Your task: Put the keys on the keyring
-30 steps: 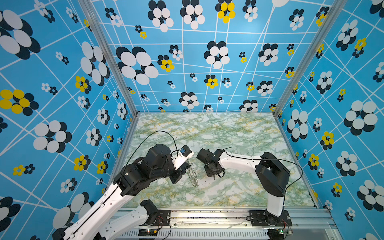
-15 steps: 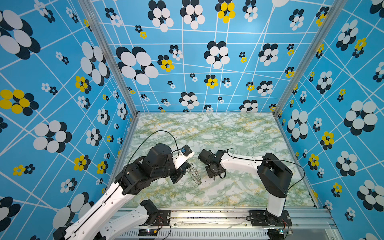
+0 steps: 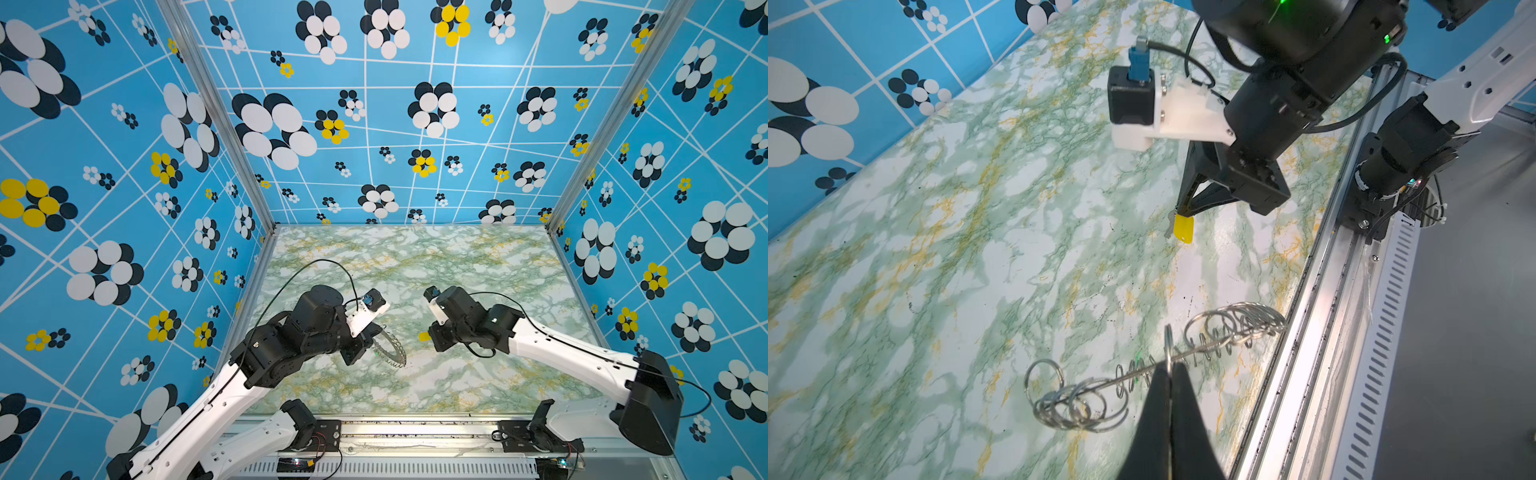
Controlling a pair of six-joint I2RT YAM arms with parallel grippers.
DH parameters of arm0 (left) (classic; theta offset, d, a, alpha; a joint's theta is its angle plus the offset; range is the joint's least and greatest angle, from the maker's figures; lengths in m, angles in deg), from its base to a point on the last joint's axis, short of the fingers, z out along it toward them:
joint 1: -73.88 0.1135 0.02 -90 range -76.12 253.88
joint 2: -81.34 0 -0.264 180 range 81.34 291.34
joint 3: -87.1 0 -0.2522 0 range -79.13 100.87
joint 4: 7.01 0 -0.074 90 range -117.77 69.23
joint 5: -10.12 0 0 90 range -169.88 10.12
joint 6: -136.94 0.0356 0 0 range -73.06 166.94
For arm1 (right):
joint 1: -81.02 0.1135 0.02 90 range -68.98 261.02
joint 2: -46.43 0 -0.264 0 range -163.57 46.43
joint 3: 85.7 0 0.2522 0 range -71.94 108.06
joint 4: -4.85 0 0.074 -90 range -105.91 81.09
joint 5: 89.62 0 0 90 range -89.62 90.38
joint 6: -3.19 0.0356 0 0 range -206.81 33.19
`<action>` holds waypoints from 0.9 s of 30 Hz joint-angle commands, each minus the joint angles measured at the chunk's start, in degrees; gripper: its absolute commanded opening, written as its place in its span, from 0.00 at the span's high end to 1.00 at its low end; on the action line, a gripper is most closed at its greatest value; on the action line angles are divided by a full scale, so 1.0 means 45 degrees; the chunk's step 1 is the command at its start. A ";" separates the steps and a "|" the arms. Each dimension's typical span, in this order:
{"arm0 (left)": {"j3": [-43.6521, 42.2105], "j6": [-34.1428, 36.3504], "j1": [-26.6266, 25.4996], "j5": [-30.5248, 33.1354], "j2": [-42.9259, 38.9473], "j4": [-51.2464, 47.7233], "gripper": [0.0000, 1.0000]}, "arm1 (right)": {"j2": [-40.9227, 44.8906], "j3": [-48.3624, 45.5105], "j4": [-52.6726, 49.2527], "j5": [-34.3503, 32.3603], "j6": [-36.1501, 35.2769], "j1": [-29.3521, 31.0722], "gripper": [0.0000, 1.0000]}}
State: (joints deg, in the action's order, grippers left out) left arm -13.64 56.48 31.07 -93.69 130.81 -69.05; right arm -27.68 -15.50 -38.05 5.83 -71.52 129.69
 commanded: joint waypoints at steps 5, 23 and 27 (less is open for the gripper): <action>0.1403 0.0819 -0.0277 -0.0336 0.0500 0.0453 1.00 | 0.3292 -0.1201 0.1130 0.6035 -0.4138 -0.0814 1.00; 0.1639 0.0565 -0.0761 0.0949 0.0183 -0.0557 1.00 | -0.4994 0.1578 -0.4834 -0.0490 -0.3687 -0.0371 1.00; 0.1686 0.0575 -0.0794 0.1072 0.0146 -0.0640 1.00 | -0.5953 0.1784 -0.4500 -0.0668 -0.3366 -0.0156 1.00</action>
State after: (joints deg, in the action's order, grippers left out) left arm -7.80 59.01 27.99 -89.90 132.23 -72.08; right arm -53.29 -8.50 -55.21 5.28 -88.66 128.29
